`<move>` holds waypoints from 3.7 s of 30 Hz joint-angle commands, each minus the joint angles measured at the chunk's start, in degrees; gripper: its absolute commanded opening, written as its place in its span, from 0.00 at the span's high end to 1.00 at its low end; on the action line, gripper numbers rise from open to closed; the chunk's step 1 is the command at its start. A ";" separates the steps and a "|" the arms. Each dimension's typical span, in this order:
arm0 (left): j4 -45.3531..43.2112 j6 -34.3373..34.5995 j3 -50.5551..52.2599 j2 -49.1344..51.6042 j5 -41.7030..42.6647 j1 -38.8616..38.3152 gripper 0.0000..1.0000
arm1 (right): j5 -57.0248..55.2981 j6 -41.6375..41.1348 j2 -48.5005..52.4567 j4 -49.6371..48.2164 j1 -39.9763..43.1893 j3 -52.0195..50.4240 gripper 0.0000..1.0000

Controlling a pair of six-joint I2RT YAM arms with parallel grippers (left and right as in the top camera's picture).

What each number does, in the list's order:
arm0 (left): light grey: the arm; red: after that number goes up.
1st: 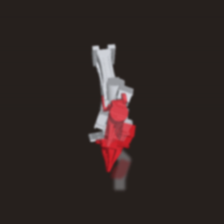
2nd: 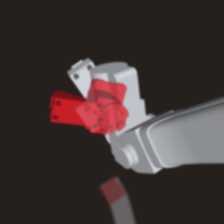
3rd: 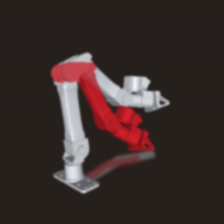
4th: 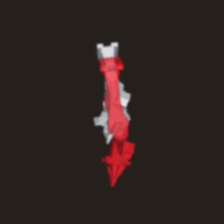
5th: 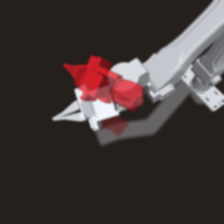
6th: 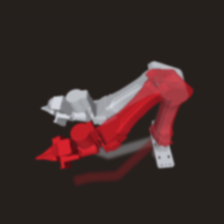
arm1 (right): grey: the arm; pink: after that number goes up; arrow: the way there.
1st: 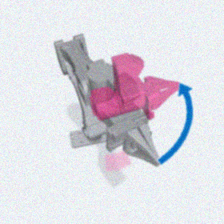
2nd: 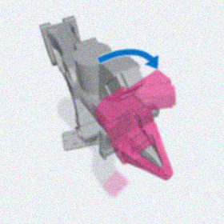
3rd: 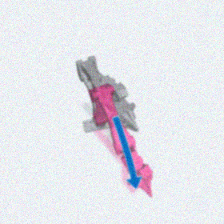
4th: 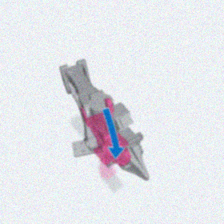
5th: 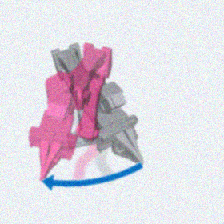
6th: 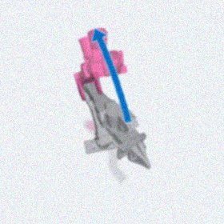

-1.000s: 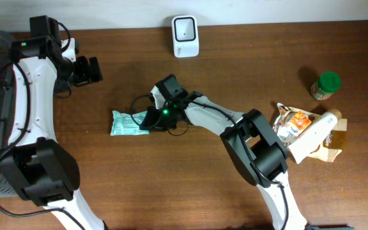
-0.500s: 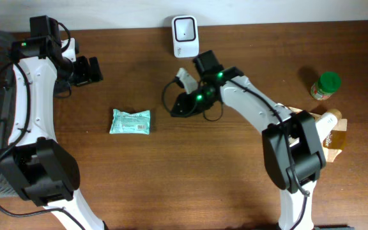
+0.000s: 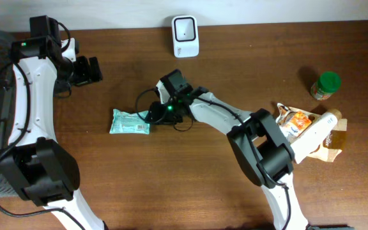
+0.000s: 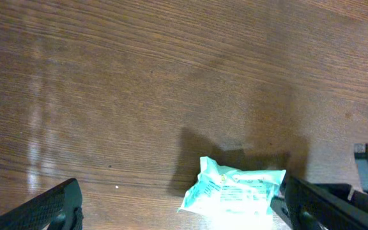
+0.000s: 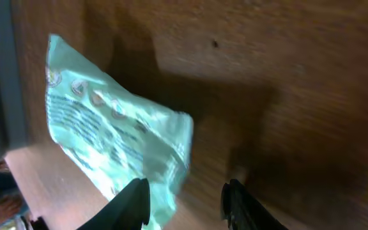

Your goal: Scan the item barcode

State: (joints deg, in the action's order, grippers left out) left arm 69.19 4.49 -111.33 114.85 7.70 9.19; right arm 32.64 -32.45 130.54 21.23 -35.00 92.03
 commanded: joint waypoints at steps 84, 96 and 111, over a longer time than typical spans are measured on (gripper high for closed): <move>-22.58 20.11 23.28 -0.11 4.00 -17.64 1.00 | -2.16 23.87 -8.79 25.33 16.70 7.72 0.54; -19.58 23.08 30.12 -0.11 21.29 -23.69 1.00 | 7.82 28.13 -0.72 23.08 16.59 7.72 0.62; -27.61 11.87 35.23 -0.11 -6.29 -23.76 1.00 | 5.42 27.74 -0.72 27.32 9.75 7.52 0.67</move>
State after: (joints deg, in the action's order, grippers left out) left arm 43.16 20.36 -76.64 114.85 4.80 -14.76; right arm 39.44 -5.43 129.75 47.13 -23.33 99.44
